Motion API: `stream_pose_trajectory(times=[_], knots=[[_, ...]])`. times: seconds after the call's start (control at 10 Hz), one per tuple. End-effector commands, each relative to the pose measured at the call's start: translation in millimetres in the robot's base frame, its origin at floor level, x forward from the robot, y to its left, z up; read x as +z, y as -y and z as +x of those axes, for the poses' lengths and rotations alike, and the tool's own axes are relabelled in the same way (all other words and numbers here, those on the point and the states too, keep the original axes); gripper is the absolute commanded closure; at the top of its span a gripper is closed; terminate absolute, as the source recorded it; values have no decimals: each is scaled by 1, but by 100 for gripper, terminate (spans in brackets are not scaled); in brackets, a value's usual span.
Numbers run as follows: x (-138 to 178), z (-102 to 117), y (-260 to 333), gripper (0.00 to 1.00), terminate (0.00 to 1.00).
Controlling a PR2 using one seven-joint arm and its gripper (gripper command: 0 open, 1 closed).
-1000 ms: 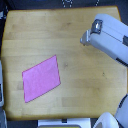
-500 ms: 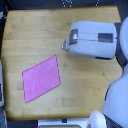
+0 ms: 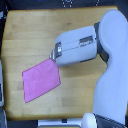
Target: Folding a cloth
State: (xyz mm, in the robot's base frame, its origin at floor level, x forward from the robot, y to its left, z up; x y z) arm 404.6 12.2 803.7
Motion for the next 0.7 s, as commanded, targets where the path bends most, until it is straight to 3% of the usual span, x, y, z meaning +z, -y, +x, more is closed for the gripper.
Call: stream_pose_trajectory(times=[0.0,0.6], knots=[[-40,-5,-36,0,0],[-72,-27,-56,0,0]])
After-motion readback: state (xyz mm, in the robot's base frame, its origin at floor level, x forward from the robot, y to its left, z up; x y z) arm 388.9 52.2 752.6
